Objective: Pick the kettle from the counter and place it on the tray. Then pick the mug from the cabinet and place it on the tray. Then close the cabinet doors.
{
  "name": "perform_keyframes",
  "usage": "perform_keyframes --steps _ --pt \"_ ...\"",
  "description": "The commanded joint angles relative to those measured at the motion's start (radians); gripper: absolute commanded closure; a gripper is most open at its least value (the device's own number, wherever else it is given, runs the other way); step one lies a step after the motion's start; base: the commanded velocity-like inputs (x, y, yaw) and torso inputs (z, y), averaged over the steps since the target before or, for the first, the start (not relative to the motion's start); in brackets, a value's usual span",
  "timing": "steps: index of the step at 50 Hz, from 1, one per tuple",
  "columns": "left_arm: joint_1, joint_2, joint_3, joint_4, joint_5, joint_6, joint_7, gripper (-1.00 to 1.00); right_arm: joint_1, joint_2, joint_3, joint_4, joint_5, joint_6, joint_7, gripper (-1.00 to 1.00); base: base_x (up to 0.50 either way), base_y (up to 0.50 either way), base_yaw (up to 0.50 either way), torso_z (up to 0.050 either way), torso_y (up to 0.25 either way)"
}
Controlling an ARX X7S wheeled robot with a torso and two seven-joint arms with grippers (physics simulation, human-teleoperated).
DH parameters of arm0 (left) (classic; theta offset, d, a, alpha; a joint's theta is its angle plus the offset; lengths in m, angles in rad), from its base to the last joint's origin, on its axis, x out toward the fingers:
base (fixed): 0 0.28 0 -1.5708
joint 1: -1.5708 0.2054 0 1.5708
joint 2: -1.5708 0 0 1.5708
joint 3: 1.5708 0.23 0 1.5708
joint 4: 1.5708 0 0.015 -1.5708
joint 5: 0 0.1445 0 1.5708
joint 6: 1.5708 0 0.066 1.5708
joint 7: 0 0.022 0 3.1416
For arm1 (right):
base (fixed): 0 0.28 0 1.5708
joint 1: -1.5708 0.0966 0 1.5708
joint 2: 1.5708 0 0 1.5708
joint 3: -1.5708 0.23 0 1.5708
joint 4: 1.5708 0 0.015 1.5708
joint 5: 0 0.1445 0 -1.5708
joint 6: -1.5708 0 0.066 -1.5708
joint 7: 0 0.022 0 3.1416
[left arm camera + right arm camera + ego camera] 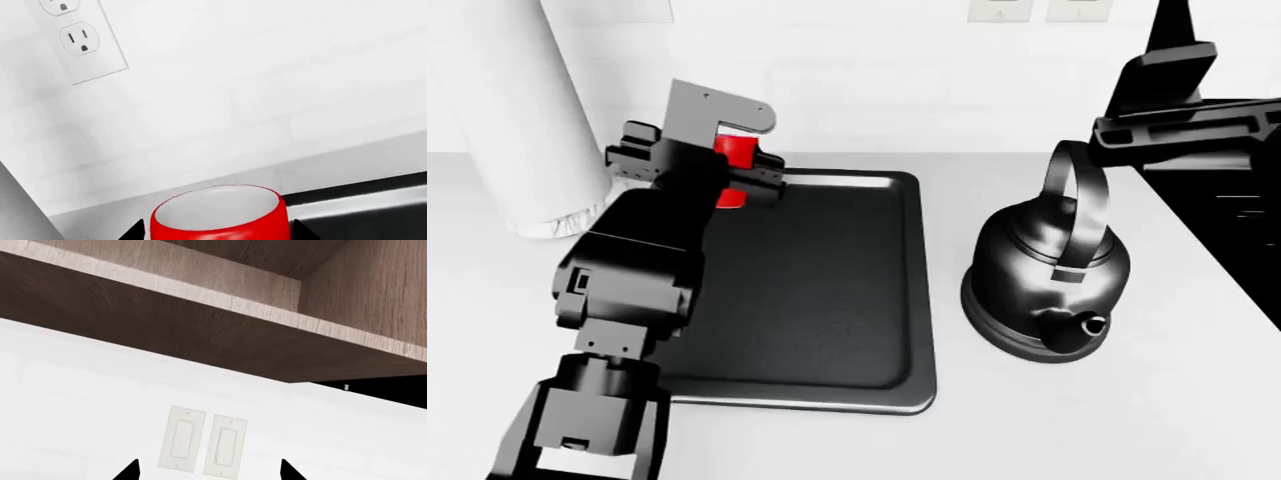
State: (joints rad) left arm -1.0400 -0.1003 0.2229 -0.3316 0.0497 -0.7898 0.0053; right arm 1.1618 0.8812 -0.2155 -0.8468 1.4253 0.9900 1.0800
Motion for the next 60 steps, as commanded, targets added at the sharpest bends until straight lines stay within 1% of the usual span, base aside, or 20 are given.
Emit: perform_keyframes --steps 1,18,22,28,32,36,39,43,49,60 --pt "-0.013 -0.007 -0.008 0.001 -0.032 -0.004 -0.011 -1.0 -0.015 -0.001 -0.004 0.0 -0.018 -0.007 -0.009 -1.0 0.0 0.0 0.0 0.0 0.0" --pt "-0.055 -0.031 -0.013 0.049 -0.052 -0.045 0.0 -1.0 -0.015 0.001 -0.007 -0.003 -0.016 -0.012 -0.005 -1.0 0.0 0.0 0.0 0.0 0.0" --pt "-0.076 -0.039 -0.021 0.102 -0.063 -0.08 0.01 -1.0 -0.012 0.003 -0.008 -0.003 -0.013 -0.011 -0.003 -1.0 0.0 0.0 0.0 0.0 0.0" --pt "-0.119 -0.05 -0.051 0.238 -0.091 -0.17 0.028 -1.0 0.006 0.002 -0.019 0.003 0.003 0.003 0.013 -1.0 0.0 0.0 0.0 0.0 0.0" --pt "-0.146 -0.057 -0.071 0.348 -0.109 -0.235 0.035 -1.0 0.053 0.001 -0.035 0.025 0.073 0.029 0.057 -1.0 0.0 0.0 0.0 0.0 0.0" --pt "-0.155 -0.069 -0.076 0.509 -0.123 -0.326 0.044 -1.0 0.109 -0.005 -0.07 0.063 0.169 0.063 0.133 -1.0 0.0 0.0 0.0 0.0 0.0" --pt "-0.166 -0.075 -0.091 0.616 -0.137 -0.4 0.049 -1.0 0.14 -0.01 -0.104 0.132 0.288 0.069 0.219 -1.0 0.0 0.0 0.0 0.0 0.0" --pt "-0.181 -0.083 -0.11 0.712 -0.15 -0.469 0.054 -1.0 0.164 -0.015 -0.15 0.216 0.405 0.064 0.312 -1.0 0.0 0.0 0.0 0.0 0.0" --pt "-0.176 -0.101 -0.122 0.774 -0.161 -0.502 0.063 -1.0 0.195 -0.025 -0.228 0.321 0.528 0.063 0.414 -1.0 0.0 0.0 0.0 0.0 0.0" --pt "-0.147 -0.126 -0.142 0.788 -0.166 -0.488 0.067 -1.0 0.234 -0.063 -0.319 0.415 0.589 0.057 0.454 -1.0 0.0 0.0 0.0 0.0 0.0"
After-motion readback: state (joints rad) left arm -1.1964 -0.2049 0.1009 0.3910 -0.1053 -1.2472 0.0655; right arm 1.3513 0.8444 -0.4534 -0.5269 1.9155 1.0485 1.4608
